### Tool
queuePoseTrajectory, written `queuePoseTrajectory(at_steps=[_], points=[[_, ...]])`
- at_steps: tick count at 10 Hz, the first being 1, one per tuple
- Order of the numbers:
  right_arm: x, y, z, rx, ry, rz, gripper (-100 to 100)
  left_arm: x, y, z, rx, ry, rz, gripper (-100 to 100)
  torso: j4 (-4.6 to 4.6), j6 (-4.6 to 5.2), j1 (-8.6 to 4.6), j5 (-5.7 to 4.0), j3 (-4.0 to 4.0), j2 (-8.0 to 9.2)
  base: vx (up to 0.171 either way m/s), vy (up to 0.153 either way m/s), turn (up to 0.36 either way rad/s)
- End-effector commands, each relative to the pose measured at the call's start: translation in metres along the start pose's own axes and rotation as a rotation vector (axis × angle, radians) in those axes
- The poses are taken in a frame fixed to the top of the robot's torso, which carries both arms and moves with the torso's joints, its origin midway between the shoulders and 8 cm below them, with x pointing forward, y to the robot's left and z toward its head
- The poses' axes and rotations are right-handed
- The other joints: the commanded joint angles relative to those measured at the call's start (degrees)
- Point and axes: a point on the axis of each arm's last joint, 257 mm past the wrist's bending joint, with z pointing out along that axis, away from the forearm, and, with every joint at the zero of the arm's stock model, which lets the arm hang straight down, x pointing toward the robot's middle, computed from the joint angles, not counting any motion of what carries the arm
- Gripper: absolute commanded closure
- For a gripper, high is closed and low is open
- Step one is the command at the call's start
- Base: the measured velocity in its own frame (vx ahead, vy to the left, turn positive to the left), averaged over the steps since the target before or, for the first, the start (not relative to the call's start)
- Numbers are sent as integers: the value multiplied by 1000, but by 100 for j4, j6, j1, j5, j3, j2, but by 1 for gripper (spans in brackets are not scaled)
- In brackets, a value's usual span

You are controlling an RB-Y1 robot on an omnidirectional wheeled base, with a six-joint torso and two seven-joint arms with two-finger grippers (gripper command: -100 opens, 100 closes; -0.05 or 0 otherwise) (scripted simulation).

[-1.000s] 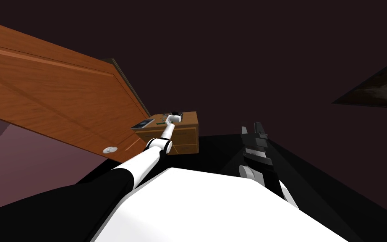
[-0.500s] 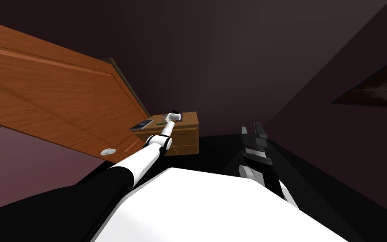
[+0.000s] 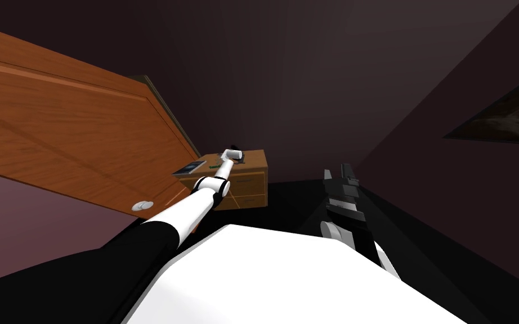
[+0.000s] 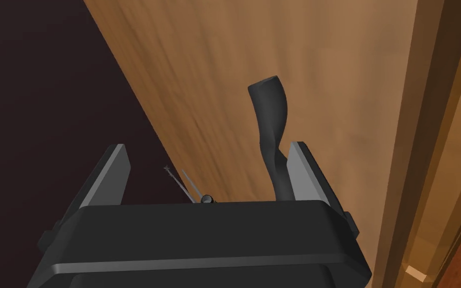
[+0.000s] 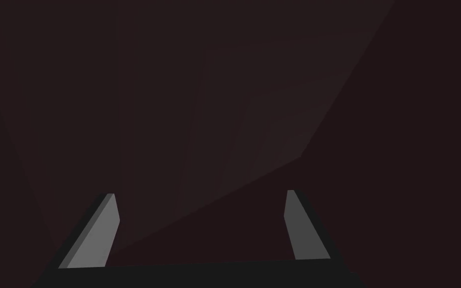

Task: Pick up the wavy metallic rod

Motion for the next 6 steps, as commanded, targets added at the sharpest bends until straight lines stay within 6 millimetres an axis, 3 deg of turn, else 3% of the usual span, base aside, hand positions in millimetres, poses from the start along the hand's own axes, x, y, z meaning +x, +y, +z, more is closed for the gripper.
queuePoseTrajectory(at_steps=[1, 6], points=[[0, 0, 0, 0, 0, 0, 0, -5, 10, -1, -64, 5, -3, -100, 0, 0, 0, 0, 0, 0, 33, 46, -16], [0, 0, 0, 0, 0, 0, 0, -14, 36, -6, -202, 15, -12, -100, -1, 0, 4, 1, -2, -4, 31, 48, -18]])
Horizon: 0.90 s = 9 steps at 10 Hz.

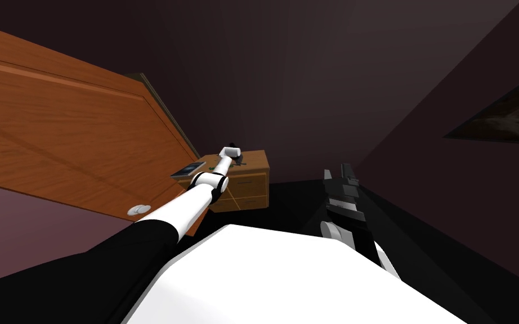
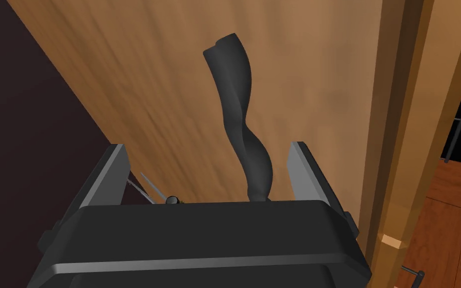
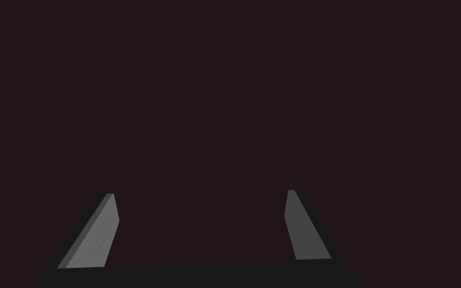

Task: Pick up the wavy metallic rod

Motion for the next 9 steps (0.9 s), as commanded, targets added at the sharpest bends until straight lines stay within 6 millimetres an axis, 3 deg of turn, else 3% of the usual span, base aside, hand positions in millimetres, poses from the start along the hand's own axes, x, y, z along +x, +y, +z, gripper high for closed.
queuePoseTrajectory(at_steps=[1, 9], points=[[0, 0, 0, 0, 0, 0, 0, -7, 12, -1, -62, 5, -5, -100, 0, 0, 0, 0, 0, 0, 36, 55, -19], [0, 0, 0, 0, 0, 0, 0, -31, 57, -14, -269, 22, -44, -100, -1, 0, 4, 1, -2, -4, 32, 51, -16]])
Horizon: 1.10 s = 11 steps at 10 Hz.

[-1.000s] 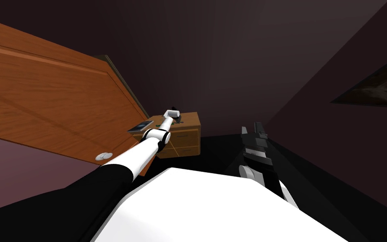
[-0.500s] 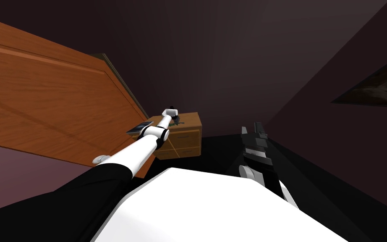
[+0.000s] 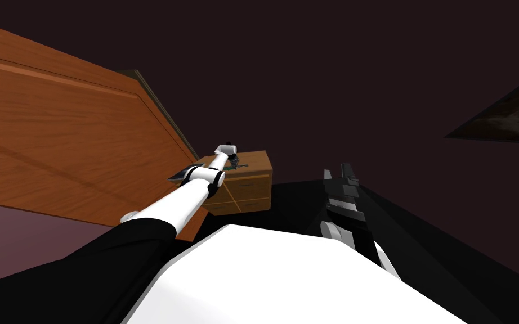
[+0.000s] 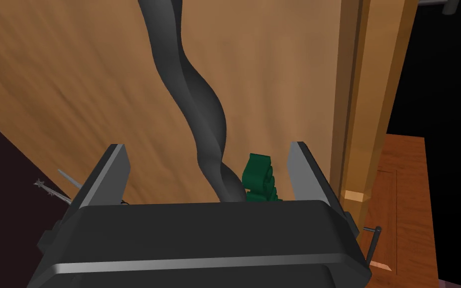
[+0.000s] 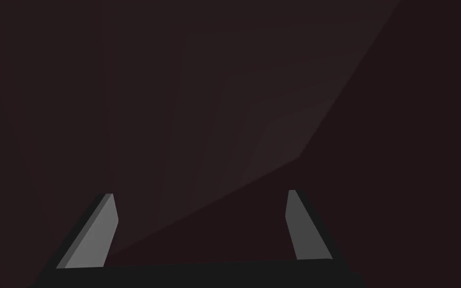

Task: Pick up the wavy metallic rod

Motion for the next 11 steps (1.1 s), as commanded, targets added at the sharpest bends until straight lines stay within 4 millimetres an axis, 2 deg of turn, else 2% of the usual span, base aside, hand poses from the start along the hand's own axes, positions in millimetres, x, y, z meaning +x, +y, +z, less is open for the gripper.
queuePoseTrajectory(at_steps=[1, 2, 3, 4, 5, 6, 10, 11], points=[[0, 0, 0, 0, 0, 0, 0, 0, 0, 0, 0, 0, 0, -100, 0, 0, 0, 0, 0, 0, 15, 23, -2], [0, 0, 0, 0, 0, 0, 0, 0, 1, 0, -5, 1, -1, 0, 1, 1, -10, -2, 3, 6, 0, 0, 0], [0, 0, 0, 0, 0, 0, 0, 1, 6, 11, -4, -1, -2, -100, 2, 1, -18, -4, 6, 10, 29, 15, -18], [0, 0, 0, 0, 0, 0, 0, 2, 10, 18, -4, -2, -3, -100, 0, 2, -16, -4, 2, 4, 45, 26, -22], [0, 0, 0, 0, 0, 0, 0, 1, 8, 14, -7, -1, -2, -100, -1, 2, -13, -3, -1, -2, 19, 13, -5], [0, 0, 0, 0, 0, 0, 0, 1, 8, 15, -4, -2, -2, 100, 1, 1, -17, -4, 2, 4, 0, 0, 0], [0, 0, 0, 0, 0, 0, 0, 1, 8, 15, -5, -2, -4, 100, 2, 5, -23, -6, 6, 10, 0, 0, 3], [0, 0, 0, 0, 0, 0, 0, 1, 8, 15, -5, -2, -4, 0, 2, 6, -23, -6, 6, 11, 0, 0, 0]])
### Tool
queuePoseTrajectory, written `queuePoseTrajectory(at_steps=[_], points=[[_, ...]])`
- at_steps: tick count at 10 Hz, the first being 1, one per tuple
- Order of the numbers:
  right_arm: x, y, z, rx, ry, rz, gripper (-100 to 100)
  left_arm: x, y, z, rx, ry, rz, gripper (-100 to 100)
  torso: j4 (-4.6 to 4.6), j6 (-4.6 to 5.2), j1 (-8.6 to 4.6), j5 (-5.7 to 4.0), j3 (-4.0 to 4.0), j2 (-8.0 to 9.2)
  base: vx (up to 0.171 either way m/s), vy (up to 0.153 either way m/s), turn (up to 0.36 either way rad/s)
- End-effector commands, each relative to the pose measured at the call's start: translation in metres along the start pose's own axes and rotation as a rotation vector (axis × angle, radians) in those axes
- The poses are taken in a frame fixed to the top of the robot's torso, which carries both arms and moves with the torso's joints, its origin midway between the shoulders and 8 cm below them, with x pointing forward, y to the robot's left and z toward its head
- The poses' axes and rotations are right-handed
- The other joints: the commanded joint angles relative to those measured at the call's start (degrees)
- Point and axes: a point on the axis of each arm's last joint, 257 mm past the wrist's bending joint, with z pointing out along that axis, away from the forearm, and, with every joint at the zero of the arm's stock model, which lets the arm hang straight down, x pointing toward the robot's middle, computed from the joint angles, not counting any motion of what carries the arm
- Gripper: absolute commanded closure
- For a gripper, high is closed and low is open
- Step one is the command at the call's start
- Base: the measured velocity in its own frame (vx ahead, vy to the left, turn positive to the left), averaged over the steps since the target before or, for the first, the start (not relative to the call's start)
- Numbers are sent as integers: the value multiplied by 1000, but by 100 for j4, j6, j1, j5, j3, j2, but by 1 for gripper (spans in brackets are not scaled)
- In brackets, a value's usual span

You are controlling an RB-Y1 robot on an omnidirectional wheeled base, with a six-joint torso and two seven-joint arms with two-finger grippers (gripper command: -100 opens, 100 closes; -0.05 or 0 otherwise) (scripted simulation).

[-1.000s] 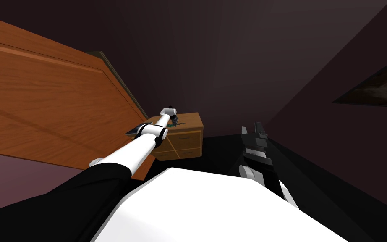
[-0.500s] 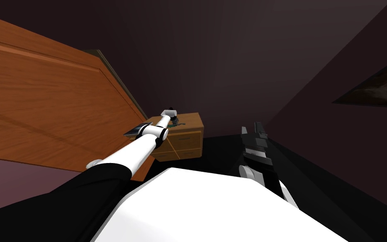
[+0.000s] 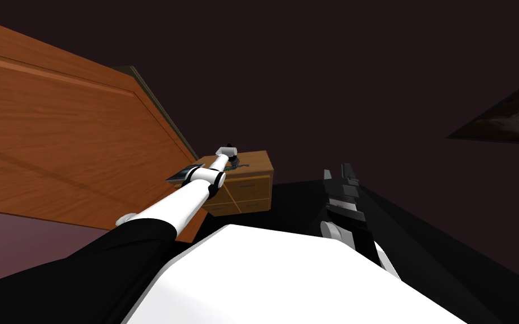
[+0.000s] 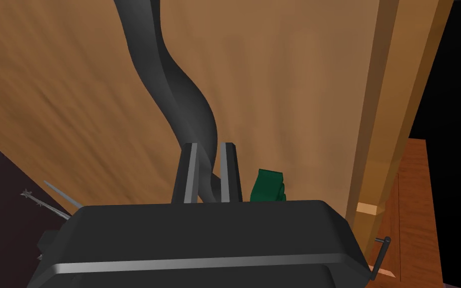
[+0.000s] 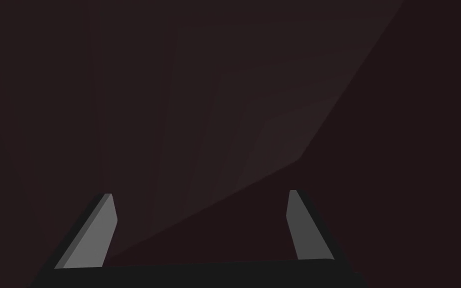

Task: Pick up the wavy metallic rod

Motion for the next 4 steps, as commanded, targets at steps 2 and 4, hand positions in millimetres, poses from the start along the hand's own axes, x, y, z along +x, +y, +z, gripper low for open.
queuePoseTrajectory(at_steps=[2, 4], points=[[0, 0, 0, 0, 0, 0, 0, -1, -6, -14, 1, 2, 3, 100, 3, 1, -5, -2, 4, 6, -24, -18, 14], [0, 0, 0, 0, 0, 0, 0, -1, -4, -10, 1, 1, 2, 0, 4, 2, -8, -4, 8, 12, -7, -6, 3]])
